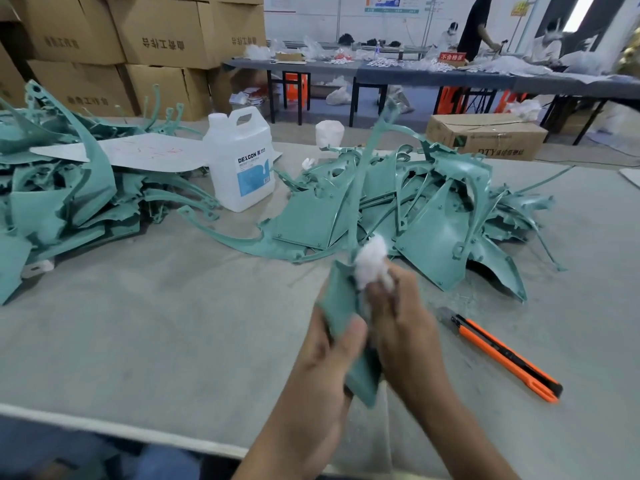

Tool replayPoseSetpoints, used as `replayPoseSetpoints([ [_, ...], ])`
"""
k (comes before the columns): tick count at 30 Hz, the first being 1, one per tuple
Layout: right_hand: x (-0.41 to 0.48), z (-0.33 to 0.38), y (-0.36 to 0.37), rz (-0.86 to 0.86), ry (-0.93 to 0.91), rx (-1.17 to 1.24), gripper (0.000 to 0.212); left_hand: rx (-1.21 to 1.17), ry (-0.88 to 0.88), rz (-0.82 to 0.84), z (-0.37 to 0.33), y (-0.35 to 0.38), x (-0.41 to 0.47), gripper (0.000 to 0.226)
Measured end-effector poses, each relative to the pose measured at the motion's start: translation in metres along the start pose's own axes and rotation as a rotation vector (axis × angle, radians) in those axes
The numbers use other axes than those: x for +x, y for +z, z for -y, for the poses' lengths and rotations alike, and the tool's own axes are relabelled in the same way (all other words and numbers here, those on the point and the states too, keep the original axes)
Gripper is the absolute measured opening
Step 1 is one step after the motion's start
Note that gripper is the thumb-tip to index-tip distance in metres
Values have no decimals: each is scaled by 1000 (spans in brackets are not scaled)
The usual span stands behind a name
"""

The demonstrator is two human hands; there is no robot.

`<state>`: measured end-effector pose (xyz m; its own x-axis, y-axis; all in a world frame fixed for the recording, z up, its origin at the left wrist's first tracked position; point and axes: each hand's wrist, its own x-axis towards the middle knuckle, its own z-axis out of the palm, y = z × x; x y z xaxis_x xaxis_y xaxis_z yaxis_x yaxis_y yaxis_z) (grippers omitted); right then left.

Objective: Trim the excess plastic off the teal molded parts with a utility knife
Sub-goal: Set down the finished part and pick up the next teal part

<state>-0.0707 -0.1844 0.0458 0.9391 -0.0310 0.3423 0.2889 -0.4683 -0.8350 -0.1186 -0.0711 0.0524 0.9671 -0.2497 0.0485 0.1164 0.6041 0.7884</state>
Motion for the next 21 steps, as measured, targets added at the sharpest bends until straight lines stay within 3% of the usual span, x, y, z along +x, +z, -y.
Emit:
replayPoseSetpoints([
  [3,10,-8,-5,-136,86,36,14,80,63,-67,11,-4,-1,57],
  [6,-19,-1,1,14,-122,-34,13,128,93,-200,1,-11,2,43],
  [8,-17,-2,-2,47,-177,-59,11,232,53,-163,-2,-16,-2,35],
  [10,4,0,-10,-35,-121,-11,11,324,-30,-110,-4,-21,-9,34],
  [12,26,5,-21,-99,-68,107,5,323,-114,-38,-9,-26,-16,36],
  [15,45,16,-31,-189,-88,119,11,291,-171,44,-17,-34,-23,38],
  [18,50,19,-29,-251,-76,129,11,220,-181,20,-28,-35,-23,33],
  [21,35,12,-20,-82,-55,70,20,180,-123,-90,-38,-36,-17,26],
])
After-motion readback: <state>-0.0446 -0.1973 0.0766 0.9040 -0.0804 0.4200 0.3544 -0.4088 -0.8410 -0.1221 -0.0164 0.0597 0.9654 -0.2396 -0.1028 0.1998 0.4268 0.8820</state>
